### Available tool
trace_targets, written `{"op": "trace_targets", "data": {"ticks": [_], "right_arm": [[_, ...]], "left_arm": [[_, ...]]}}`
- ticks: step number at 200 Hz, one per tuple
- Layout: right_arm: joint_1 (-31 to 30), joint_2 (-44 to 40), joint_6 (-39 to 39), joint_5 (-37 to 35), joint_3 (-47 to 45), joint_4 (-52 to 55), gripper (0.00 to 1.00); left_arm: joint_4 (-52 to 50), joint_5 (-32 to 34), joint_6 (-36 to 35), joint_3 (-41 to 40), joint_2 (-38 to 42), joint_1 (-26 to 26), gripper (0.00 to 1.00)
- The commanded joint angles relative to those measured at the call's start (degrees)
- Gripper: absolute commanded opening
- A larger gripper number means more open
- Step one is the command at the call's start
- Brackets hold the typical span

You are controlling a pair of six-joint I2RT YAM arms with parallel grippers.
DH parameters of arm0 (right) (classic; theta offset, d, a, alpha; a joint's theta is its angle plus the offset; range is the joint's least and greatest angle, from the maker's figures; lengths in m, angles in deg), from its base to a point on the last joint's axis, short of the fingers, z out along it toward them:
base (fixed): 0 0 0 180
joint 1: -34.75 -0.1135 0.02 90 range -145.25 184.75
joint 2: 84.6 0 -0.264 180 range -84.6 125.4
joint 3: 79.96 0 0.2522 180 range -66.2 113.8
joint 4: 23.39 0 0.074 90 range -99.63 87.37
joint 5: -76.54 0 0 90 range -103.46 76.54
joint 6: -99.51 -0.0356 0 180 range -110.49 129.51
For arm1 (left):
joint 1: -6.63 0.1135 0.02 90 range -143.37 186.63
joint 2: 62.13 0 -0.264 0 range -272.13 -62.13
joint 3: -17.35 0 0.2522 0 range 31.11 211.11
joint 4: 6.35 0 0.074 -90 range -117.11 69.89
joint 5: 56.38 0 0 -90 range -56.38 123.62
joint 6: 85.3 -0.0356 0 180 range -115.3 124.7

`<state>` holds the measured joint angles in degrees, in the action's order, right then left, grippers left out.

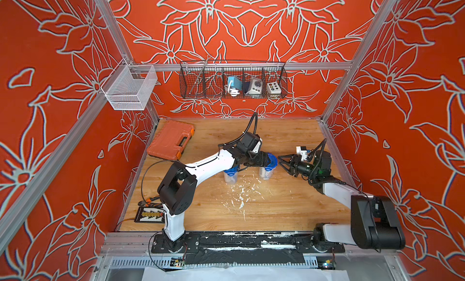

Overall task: Take out toiletry kits
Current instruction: Unfasten the latch on the container.

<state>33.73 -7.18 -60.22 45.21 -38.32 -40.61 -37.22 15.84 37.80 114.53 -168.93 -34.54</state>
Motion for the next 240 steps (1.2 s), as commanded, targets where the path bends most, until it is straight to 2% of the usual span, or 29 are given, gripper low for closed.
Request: {"op": "trace_targets", "data": {"ticks": [1, 64, 116, 200, 240], "right_arm": [[0.1, 1.6, -3.7, 1.7, -1.4, -7.1, 0.48], [-0.9, 3.3, -5.3, 1.6, -2.3, -9.6, 0.48], [-2.2, 5.8, -9.1, 1.7, -3.1, -15.6, 0.48], [-2.8, 5.9, -14.2, 1.7, -5.0, -21.0, 0.41], [-3.2, 7.1, -16.8, 2.0, -5.7, -24.2, 0.43]], "left_arm": [[-0.9, 0.9, -0.2, -0.6, -0.8, 0.3, 0.64], [-0.6, 1.9, 0.7, -3.3, 0.2, 0.3, 0.62], [-0.6, 2.3, 1.0, -3.9, 0.3, 0.3, 0.61], [-0.3, 3.6, 2.0, -5.7, 0.5, 0.3, 0.6], [0.2, 4.0, 2.7, -7.0, 0.6, 0.3, 0.59]]}}
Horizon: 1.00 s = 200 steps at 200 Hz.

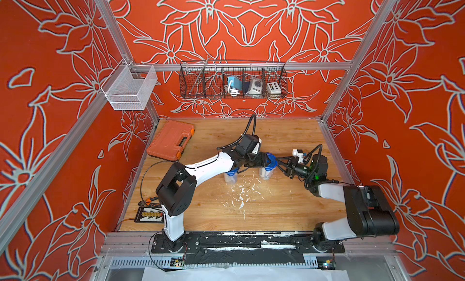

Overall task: Take out toiletry kits
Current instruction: Unfasten the latch on the container.

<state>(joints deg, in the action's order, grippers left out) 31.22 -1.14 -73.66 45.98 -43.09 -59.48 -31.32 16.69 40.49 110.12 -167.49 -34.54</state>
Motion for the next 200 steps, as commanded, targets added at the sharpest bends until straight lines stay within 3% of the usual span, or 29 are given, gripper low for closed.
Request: {"op": "trace_targets", "data": {"ticks": [1, 24, 60, 113, 200], "right_arm": [[-0.6, 1.1, -3.4, 1.2, -1.0, -5.5, 0.43], [-0.8, 2.0, -5.2, 1.3, -1.6, -8.5, 0.42], [-0.6, 0.8, -5.5, 1.1, -1.6, -8.1, 0.29], [2.0, -4.5, 0.2, 0.6, 0.3, 3.7, 0.21], [3.7, -6.8, 3.7, 2.1, -0.2, 9.2, 0.12]], "left_arm": [[-5.7, 3.1, 0.0, -2.6, -0.9, 0.3, 0.59], [-5.2, 2.9, 0.5, -2.9, -1.2, 0.3, 0.59], [-5.5, 3.7, 1.4, -3.8, -1.4, 0.2, 0.58], [-6.2, 5.1, 1.2, -5.6, -1.3, 0.1, 0.56], [-5.8, 6.3, 0.6, -6.2, -1.8, -1.9, 0.55]]}}
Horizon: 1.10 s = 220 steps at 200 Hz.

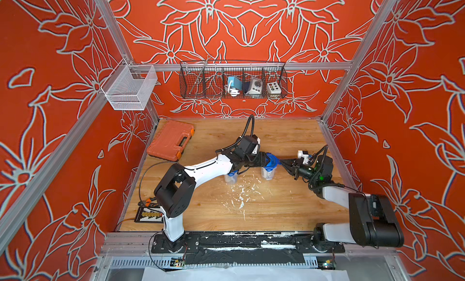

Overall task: Take out toiletry kits
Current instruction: Unfasten the latch on the container, then adjust the container at the center of the board.

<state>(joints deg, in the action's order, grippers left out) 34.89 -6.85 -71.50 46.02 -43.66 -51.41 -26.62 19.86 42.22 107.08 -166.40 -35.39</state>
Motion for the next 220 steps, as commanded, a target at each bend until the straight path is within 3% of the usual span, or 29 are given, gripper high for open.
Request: {"op": "trace_targets", "data": {"ticks": [1, 23, 51, 80, 102, 150, 190, 220], "right_arm": [[0.1, -1.1, 1.6, 2.0, 0.3, 1.2, 0.12], [0.6, -4.1, 5.2, 1.7, 1.9, 7.7, 0.11], [1.6, -10.1, 16.9, -0.5, 8.5, 28.7, 0.11], [2.2, -12.0, 34.0, -9.5, 17.3, 59.4, 0.25], [2.0, -13.8, 42.9, -17.8, 20.8, 72.9, 0.32], [-1.0, -18.3, 52.7, -30.0, 25.6, 89.1, 0.35], [-9.1, -16.3, 53.1, -35.6, 28.5, 90.0, 0.39], [-10.7, -12.1, 51.9, -36.9, 31.0, 87.3, 0.4]], "left_arm": [[-10.5, 3.1, -1.1, -3.1, -2.9, -1.1, 0.55], [-10.6, 3.3, -0.9, -2.7, -3.5, -1.4, 0.55], [-10.6, 3.4, -0.4, -2.3, -3.7, -1.3, 0.56], [-10.7, 2.2, -0.3, -0.4, -3.9, -1.5, 0.59], [-11.0, 1.1, -0.4, 2.1, -4.1, -1.8, 0.63], [-11.3, -1.4, -1.3, 8.6, -3.9, -1.9, 0.72], [-14.2, 1.2, -5.2, 12.2, -4.0, -1.7, 0.75], [-15.6, 1.5, -7.9, 11.7, -4.9, -0.9, 0.71]]}}
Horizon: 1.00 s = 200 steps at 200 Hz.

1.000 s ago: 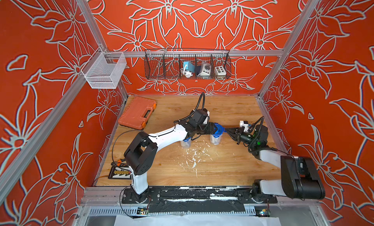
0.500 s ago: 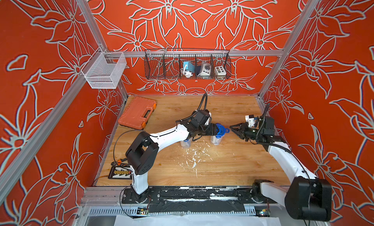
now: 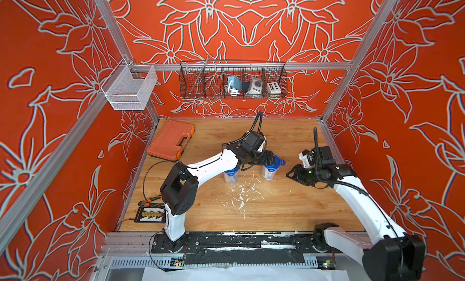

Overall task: Take out toiletry kits
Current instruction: Adjust the container at the center of the board.

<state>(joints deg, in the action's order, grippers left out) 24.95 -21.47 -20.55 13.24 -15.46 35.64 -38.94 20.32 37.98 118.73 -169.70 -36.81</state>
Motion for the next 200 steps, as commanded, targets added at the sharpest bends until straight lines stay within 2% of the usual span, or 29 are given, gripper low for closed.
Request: {"op": "trace_targets", "data": {"ticks": [1, 40, 66, 100, 173, 200], "right_arm": [[-0.8, 2.7, 0.9, -4.1, 2.8, 0.2, 0.4], [-1.1, 8.6, -0.4, -1.2, 5.3, -4.5, 0.41], [-1.1, 11.6, -0.4, -2.6, 8.1, -4.8, 0.41], [-1.1, 14.8, 0.3, -4.7, 12.4, -4.0, 0.42], [-1.2, 20.1, 0.5, 0.6, 15.9, -7.1, 0.44], [-1.1, 20.7, 1.7, -0.5, 17.2, -5.8, 0.44]], "left_arm": [[-3.4, 1.1, -3.7, 0.0, -1.6, 0.5, 0.7], [-4.0, 1.7, -5.7, -1.8, -1.0, 0.6, 0.68], [-3.8, 1.7, -5.7, -3.0, -0.3, 0.7, 0.66], [-3.3, -0.4, -5.5, -4.8, 0.7, 0.6, 0.63], [-0.5, -5.4, -4.1, -8.6, 2.6, -0.5, 0.62], [0.5, -7.0, -3.5, -8.3, 3.2, -0.5, 0.65]]}}
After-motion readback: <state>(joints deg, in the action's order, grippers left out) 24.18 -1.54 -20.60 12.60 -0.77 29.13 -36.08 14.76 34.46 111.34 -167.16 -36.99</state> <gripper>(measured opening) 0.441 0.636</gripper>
